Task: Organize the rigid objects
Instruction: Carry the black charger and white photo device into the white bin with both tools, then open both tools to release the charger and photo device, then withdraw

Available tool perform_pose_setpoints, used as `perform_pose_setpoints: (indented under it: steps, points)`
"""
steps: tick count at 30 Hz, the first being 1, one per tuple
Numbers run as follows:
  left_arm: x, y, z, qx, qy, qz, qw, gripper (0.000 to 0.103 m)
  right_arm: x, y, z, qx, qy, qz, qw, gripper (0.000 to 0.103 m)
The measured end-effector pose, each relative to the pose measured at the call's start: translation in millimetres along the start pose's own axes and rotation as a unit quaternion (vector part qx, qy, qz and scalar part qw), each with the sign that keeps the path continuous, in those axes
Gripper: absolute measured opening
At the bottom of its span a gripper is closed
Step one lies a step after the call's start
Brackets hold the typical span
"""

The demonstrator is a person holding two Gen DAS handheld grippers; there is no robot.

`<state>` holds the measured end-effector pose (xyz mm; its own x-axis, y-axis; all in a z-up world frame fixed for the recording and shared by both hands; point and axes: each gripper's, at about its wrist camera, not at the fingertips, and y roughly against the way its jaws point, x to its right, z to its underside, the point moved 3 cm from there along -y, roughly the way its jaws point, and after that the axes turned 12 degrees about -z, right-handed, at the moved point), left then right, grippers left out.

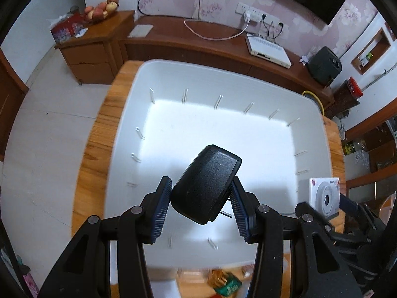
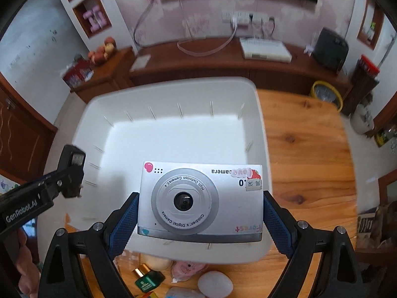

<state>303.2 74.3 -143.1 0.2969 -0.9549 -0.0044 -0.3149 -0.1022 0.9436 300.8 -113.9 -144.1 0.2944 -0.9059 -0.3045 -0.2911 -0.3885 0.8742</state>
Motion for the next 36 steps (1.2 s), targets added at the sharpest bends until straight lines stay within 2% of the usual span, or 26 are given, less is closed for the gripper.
perform_pose_setpoints:
  steps: [9,11,16,17,19,21,24,32,36]
  points:
    - [9,-46,4,-0.033,-0.027,-0.041,0.9982,0.051,8,-53,5,-0.052,0.013,0.008,0.999,0.093]
    - [13,-51,6,-0.034,-0.039,-0.050,0.9974,0.051,1,-57,7,-0.051,0.043,0.033,0.997,0.093]
    - [24,-56,14,-0.051,-0.060,-0.038,0.9962,0.052,-8,-67,16,-0.074,0.073,0.043,0.994,0.093]
    - [27,-56,15,-0.056,-0.063,-0.034,0.9959,0.055,-9,-68,17,-0.074,0.080,0.049,0.993,0.094]
    - [29,-52,17,-0.052,-0.066,-0.031,0.9959,0.068,-10,-70,21,-0.076,0.090,0.059,0.991,0.094]
    - [31,-42,18,-0.029,-0.072,-0.041,0.9961,0.088,-10,-69,24,-0.073,0.093,0.062,0.991,0.094]
    - [32,-29,20,-0.009,-0.084,-0.054,0.9949,0.098,-6,-62,25,-0.075,0.078,0.053,0.993,0.094]
    - [23,10,29,0.023,-0.078,-0.051,0.9954,0.099,-10,-32,28,-0.046,0.063,0.019,0.997,0.094]
    - [13,33,28,0.038,-0.069,-0.032,0.9964,0.099,-17,-10,30,-0.027,0.057,0.006,0.998,0.094]
